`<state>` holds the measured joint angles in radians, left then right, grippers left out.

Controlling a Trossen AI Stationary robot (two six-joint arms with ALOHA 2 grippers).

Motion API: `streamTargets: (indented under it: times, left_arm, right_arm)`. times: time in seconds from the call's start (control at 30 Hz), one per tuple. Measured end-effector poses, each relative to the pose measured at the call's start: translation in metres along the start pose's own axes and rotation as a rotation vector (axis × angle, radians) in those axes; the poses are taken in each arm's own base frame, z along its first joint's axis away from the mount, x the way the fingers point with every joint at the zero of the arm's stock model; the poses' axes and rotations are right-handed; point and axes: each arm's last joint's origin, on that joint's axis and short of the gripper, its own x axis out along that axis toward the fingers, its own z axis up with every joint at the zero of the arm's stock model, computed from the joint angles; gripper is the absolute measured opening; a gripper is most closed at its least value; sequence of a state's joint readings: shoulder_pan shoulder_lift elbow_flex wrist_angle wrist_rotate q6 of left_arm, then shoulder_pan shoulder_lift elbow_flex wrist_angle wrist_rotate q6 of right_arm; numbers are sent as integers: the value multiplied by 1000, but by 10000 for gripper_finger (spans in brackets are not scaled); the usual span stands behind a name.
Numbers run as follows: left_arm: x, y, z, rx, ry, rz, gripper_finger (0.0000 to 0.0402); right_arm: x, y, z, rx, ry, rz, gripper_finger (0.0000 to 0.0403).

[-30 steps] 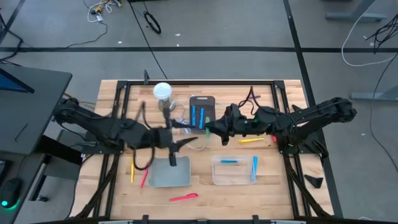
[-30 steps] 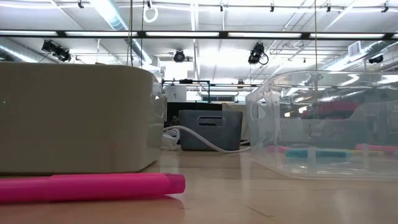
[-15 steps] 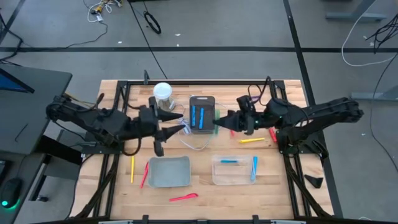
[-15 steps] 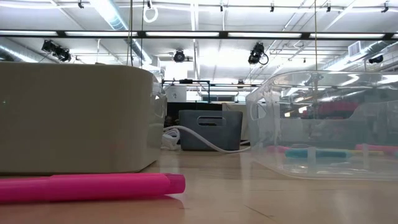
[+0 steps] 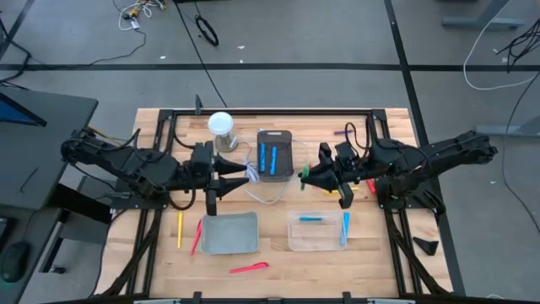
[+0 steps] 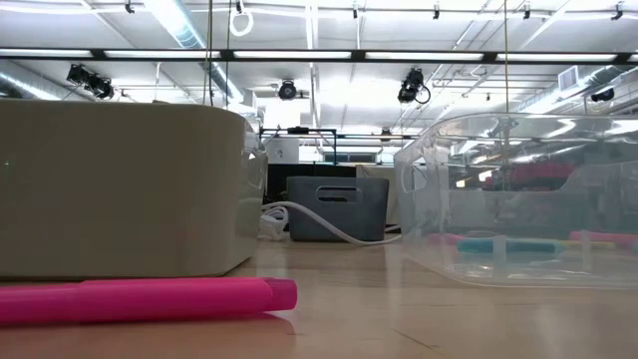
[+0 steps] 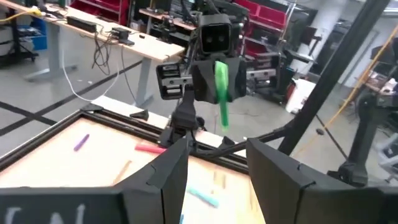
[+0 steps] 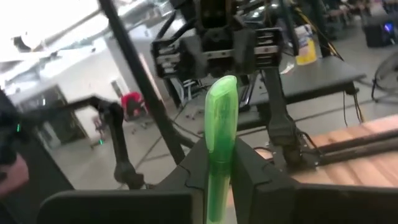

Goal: Pick & Place Markers
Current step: Put the green pen into the transparent bin

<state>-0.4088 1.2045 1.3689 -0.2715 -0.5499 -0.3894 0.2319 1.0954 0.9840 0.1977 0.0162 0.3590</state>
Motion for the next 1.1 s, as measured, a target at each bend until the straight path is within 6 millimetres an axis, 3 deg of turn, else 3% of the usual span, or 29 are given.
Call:
streamTargets:
  times: [0.2, 0.57, 0.87, 1.1]
  left_arm:
    - [0, 0, 0, 9, 3, 3, 169]
    - [0, 2, -4, 33, 39, 19, 169]
    - [0, 3, -6, 47, 57, 29, 169]
    - [0, 4, -8, 56, 70, 35, 169]
  right_arm:
    - [-2, 12, -7, -83, 35, -9, 33]
    - [-12, 17, -35, 79, 314, -179, 30]
    - [-18, 20, -24, 40, 634, -323, 29]
    - [-3, 23, -28, 37, 885, -348, 29]
